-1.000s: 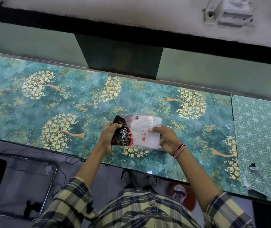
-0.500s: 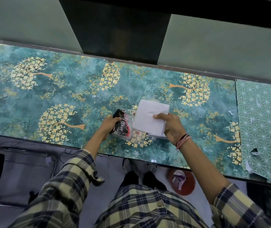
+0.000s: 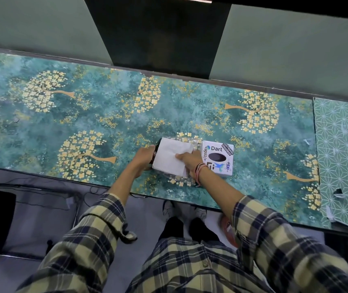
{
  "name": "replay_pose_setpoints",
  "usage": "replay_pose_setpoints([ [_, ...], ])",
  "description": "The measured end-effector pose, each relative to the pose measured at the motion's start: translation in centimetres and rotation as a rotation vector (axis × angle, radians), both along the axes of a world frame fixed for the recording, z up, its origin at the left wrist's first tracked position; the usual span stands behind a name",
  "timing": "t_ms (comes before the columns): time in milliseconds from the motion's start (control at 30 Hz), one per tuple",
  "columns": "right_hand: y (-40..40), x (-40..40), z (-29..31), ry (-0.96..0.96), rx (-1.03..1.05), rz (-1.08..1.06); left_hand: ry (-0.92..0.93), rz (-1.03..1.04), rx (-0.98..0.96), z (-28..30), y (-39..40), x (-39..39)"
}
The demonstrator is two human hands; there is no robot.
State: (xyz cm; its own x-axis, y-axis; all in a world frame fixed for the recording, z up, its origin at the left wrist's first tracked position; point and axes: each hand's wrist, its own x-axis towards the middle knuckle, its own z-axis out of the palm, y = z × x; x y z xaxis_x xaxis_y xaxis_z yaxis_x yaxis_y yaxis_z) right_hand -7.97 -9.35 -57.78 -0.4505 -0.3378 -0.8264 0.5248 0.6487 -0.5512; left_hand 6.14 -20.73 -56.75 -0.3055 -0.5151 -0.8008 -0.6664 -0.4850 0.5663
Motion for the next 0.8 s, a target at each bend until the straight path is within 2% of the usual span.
replay_pose_setpoints([
  [67,-0.1,0.1,0.8,0.143,0.096,0.169,-0.035,-0.132,-0.163,0.0,0.2,0.2],
  [133,-0.2,0.0,1.2,0.246,0.143,0.284,-0.076,-0.272,-0.454,0.0,0.7,0.2],
  [200,-0.1,0.0,1.6,0.320,0.165,0.343,-0.042,-0.343,-0.703,0.5,1.8,-0.1],
  [233,-0.1,0.1,1.8,0.358,0.169,0.369,-0.010,-0.353,-0.743,0.9,2.4,-0.6],
  [367,0.9,-0.4,3.2,0.542,0.175,0.412,0.043,-0.387,-0.619,1.4,4.4,-2.7],
  [467,2.7,-1.7,4.0,0.727,0.110,0.305,-0.007,-0.439,-0.547,0.6,4.8,-3.3],
  [567,4.5,-3.1,3.6,0.857,0.232,0.340,-0.060,-0.449,-0.497,-0.3,4.7,-3.7],
  [667,5.4,-3.8,2.4,0.697,0.423,0.464,-0.076,-0.488,-0.505,-0.6,5.0,-4.1],
  [733,5.8,-3.9,1.9,0.594,0.457,0.503,-0.071,-0.514,-0.542,-0.7,5.4,-4.2],
  [800,6.2,-4.2,1.6,0.576,0.451,0.506,-0.057,-0.511,-0.566,-0.8,5.7,-4.4],
])
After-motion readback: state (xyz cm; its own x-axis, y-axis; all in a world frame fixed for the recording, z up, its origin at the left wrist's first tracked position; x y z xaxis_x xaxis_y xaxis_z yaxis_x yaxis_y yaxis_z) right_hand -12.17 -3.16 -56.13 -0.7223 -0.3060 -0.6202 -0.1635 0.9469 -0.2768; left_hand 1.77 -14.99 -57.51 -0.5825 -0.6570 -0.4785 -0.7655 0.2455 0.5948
